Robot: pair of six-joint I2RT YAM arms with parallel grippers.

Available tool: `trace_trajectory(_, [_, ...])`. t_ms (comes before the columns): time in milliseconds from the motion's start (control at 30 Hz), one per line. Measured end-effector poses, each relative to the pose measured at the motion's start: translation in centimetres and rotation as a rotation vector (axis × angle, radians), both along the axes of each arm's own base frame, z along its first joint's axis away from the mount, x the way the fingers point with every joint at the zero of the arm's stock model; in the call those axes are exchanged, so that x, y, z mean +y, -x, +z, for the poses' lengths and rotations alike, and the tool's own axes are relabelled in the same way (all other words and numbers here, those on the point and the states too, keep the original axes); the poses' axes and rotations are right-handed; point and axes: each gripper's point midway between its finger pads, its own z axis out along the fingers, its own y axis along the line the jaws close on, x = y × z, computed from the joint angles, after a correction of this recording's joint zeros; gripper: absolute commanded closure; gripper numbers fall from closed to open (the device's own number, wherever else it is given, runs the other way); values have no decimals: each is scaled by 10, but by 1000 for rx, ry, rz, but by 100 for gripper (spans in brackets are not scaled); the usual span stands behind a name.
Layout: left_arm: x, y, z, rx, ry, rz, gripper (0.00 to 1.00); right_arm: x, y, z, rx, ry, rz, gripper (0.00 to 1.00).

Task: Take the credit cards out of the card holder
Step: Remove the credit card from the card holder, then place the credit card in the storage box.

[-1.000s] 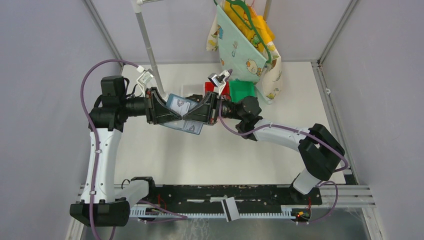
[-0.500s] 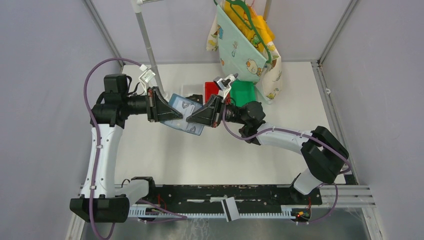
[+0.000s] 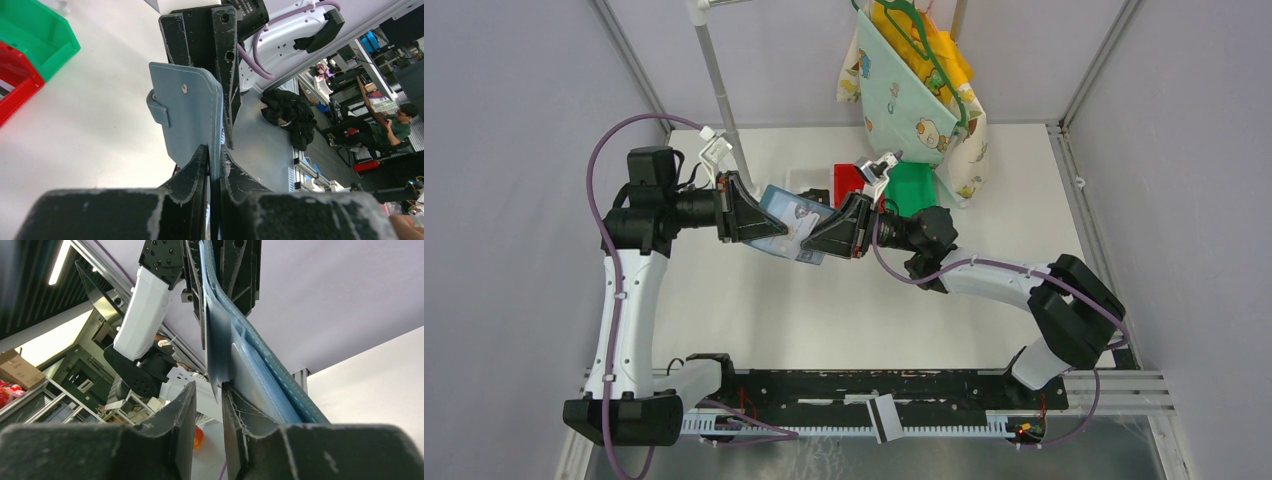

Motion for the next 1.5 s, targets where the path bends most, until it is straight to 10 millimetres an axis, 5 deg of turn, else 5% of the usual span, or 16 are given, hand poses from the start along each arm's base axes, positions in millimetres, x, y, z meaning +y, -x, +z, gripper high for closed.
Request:
trace_trajectory(167, [1,-4,-3,-5,-23,30,98,2,1,8,-1,-17,10,71])
trace_trajectory(300, [1,-2,-2,-11,-24,31,98,4,-1,10,10,-25,16,100])
trace_trajectory(533, [2,-2,-1,-23,-30,38,98,-4,-8,1,36,-17,0,100])
trace_trajectory(900, [4,-10,-1,-45,-66,87,98,-68,-29,-28,24,68,-143,100])
trace_trajectory(1167, [8,-19,-7,-60,-107,135,98,-110,-94,-69,13,299,-354,100])
trace_trajectory(1500, [8,-19,-4,-74,-107,134,98,-103,-195,-113,-74,664,-515,100])
